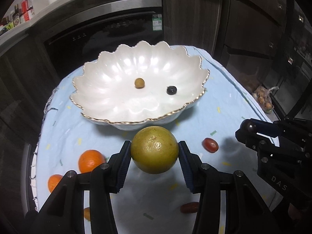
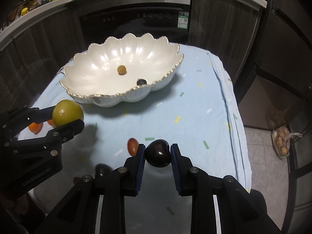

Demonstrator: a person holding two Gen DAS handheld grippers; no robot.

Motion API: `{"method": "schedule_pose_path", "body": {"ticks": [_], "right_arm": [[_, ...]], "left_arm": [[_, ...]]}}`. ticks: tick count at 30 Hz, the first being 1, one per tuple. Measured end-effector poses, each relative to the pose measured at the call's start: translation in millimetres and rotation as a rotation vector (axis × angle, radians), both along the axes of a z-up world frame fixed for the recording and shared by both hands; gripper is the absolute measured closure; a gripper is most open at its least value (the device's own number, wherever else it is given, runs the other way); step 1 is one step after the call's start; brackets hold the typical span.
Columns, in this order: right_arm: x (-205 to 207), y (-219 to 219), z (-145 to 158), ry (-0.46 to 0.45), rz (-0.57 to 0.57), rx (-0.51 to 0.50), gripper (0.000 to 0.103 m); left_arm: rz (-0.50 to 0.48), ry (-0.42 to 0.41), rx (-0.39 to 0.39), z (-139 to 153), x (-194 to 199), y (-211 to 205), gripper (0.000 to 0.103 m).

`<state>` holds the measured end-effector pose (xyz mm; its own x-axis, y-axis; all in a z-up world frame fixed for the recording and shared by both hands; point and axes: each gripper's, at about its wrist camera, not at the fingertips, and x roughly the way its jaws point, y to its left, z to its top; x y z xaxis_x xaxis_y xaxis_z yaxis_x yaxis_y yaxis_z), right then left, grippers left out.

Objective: Organize fruits
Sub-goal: 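Carry both fruits over the white bowl and open both tools to release them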

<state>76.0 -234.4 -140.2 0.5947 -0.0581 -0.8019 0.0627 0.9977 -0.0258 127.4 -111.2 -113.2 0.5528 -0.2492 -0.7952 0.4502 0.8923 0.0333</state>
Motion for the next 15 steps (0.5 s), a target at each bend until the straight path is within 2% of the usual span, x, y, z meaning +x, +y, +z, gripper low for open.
{"method": "schedule_pose_path", "body": {"ticks": [15], "right_arm": [[26.0, 11.9, 36.3, -0.077, 0.024, 0.003, 0.075]], "left_arm": [[0.061, -0.054, -0.023, 32.6, 21.5, 25.8, 0.055]]}}
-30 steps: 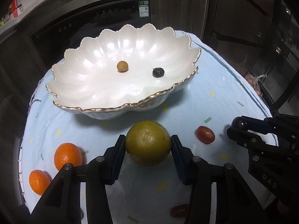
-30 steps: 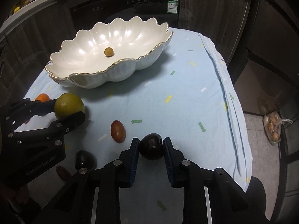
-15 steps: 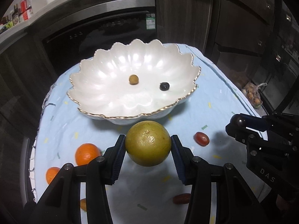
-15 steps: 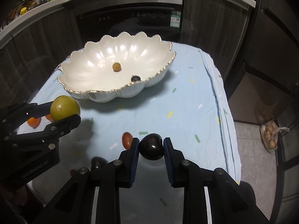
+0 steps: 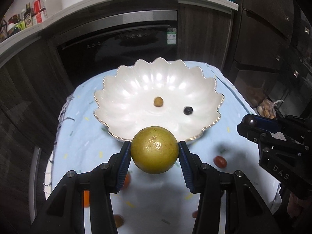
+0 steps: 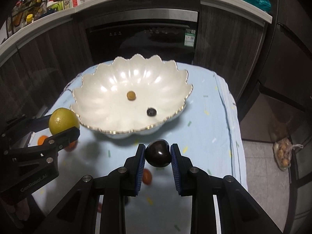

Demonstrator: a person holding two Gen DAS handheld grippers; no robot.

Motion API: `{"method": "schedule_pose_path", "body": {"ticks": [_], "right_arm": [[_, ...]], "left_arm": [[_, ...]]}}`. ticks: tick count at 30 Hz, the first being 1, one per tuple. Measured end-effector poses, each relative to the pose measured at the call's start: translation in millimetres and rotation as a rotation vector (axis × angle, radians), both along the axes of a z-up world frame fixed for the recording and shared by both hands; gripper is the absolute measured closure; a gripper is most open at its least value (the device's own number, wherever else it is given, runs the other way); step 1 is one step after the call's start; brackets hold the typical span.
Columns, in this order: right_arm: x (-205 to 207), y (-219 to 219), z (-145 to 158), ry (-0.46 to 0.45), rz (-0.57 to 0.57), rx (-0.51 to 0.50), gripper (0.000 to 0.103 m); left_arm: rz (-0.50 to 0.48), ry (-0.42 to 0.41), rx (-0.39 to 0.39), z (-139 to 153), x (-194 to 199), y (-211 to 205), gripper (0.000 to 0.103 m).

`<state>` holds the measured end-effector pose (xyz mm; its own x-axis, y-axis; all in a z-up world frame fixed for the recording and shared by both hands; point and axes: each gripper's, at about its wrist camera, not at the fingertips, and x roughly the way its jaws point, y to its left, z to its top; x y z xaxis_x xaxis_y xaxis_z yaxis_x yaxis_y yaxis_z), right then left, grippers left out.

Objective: Organize fruits
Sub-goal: 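Carry both fruits over the white bowl and open both tools to release them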

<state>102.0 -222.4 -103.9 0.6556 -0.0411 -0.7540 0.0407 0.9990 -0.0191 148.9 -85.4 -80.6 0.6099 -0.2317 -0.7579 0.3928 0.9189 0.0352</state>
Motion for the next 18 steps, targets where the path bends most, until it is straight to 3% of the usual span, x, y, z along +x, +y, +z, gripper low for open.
{"method": "schedule_pose_path", "body": {"ticks": [18], "right_arm": [[47.0, 14.2, 15.6, -0.039, 0.008, 0.001, 0.075]], "left_arm": [[0.032, -0.025, -0.003, 11.7, 49.7, 15.6, 0.055]]}}
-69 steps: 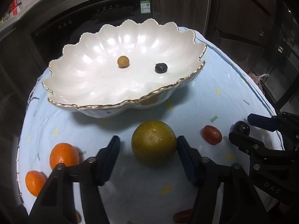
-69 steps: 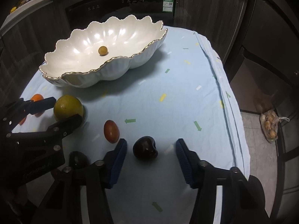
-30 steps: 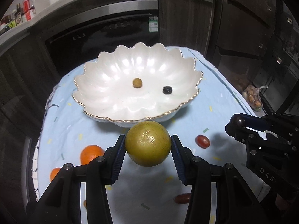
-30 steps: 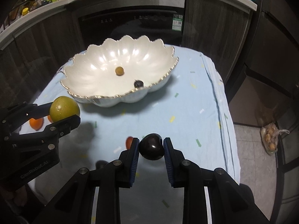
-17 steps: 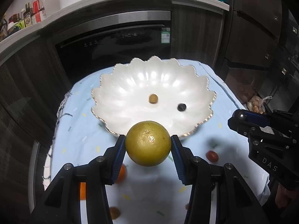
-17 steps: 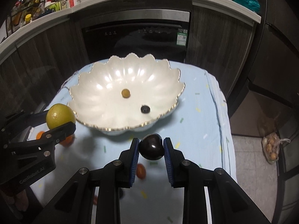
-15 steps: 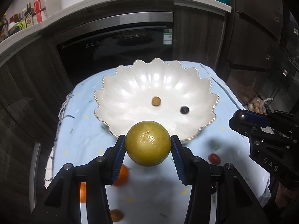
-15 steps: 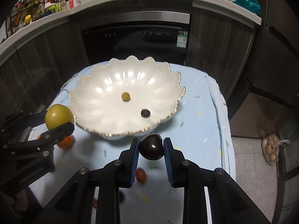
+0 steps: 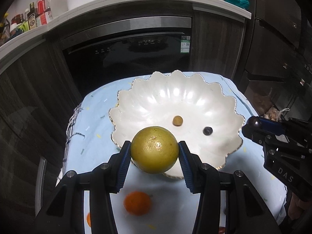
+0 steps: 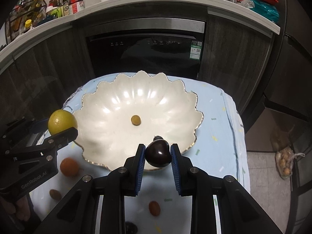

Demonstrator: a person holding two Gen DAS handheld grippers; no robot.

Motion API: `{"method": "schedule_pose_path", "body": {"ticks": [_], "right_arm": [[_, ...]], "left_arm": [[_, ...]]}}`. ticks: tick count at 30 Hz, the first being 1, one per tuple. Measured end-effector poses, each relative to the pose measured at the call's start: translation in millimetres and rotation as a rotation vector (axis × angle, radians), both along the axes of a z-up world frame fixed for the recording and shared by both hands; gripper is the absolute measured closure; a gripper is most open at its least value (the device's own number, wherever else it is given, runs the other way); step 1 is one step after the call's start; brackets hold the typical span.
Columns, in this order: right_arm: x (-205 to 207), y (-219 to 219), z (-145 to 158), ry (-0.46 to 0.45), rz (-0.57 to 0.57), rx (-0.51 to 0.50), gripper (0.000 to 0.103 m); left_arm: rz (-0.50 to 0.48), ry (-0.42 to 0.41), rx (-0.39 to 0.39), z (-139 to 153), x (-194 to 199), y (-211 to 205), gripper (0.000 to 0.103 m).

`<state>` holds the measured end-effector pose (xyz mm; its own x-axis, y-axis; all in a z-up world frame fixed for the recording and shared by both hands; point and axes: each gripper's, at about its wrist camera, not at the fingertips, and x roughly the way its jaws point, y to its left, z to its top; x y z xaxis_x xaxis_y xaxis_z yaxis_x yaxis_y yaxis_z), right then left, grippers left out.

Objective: Organize fruits
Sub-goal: 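Carry both fruits over the white bowl and open both tools to release them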

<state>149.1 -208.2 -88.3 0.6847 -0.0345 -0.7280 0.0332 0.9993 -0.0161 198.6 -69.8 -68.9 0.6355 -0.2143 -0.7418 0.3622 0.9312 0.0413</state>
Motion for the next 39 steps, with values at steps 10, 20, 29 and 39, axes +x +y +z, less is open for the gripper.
{"method": "schedule_pose_path", "body": {"ticks": [10, 20, 29, 39], "right_arm": [[22.6, 5.4, -6.4, 0.018, -0.003, 0.014, 0.075], [44.0, 12.8, -27.2, 0.097, 0.006, 0.020, 0.075], [49.0, 14.9, -38.3, 0.140, 0.016, 0.041, 0.075], [48.0, 12.0, -37.5, 0.151, -0.006, 0.053, 0.047]], "left_arm": [[0.010, -0.001, 0.008, -4.5, 29.0, 3.6, 0.055], [0.028, 0.034, 0.022, -21.8, 48.8, 7.7, 0.055], [0.042, 0.054, 0.028, -28.3, 54.5, 8.2, 0.055], [0.075, -0.003, 0.017, -14.5, 50.2, 11.8, 0.030]]}}
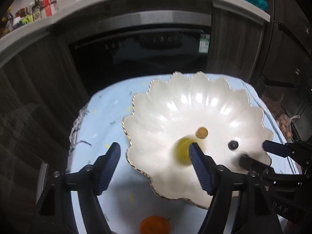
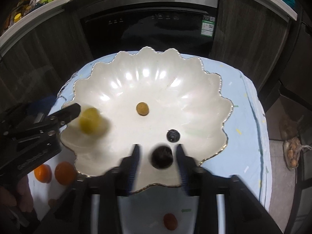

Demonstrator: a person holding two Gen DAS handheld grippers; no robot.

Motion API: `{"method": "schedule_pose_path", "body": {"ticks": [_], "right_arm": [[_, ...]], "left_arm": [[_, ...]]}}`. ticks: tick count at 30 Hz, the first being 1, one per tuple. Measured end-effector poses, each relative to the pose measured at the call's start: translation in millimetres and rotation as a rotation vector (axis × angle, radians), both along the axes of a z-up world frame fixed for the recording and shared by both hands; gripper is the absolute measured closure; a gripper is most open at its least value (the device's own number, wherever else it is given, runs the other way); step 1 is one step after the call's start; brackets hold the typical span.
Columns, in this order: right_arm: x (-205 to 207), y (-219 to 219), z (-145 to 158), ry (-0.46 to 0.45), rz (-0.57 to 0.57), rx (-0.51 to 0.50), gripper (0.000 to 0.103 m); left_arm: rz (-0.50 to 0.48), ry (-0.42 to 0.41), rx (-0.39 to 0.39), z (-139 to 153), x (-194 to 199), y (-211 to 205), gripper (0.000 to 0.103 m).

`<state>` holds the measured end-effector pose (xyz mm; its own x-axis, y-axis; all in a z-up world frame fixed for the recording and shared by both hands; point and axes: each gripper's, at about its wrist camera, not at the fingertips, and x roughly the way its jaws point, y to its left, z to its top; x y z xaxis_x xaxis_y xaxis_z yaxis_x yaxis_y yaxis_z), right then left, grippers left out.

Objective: Organize fruits
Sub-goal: 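Carry both fruits over the white bowl and open both tools to release them, then withdraw both tools from the bowl and move the right tool toward a dark fruit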

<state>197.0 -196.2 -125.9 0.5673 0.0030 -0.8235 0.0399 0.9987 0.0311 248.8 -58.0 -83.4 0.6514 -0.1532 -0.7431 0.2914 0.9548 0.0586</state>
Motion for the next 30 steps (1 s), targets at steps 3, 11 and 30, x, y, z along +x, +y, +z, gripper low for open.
{"method": "schedule_pose_path", "body": {"ticks": [3, 11, 30], "right_arm": [[-1.6, -4.4, 5.4, -0.021, -0.029, 0.001, 0.037], [-6.7, -7.9, 21.0, -0.061, -0.058, -0.018, 0.033], [-36.2, 1.8, 58.1, -0.151, -0.056, -0.047, 0.033]], "left_arm": [[0.005, -0.012, -0.001, 6.6, -0.6, 1.3, 0.026], [0.021, -0.036, -0.019, 20.8, -7.9, 5.9, 0.015], [0.037, -0.089, -0.027, 52.8, -45.3, 21.7, 0.013]]}}
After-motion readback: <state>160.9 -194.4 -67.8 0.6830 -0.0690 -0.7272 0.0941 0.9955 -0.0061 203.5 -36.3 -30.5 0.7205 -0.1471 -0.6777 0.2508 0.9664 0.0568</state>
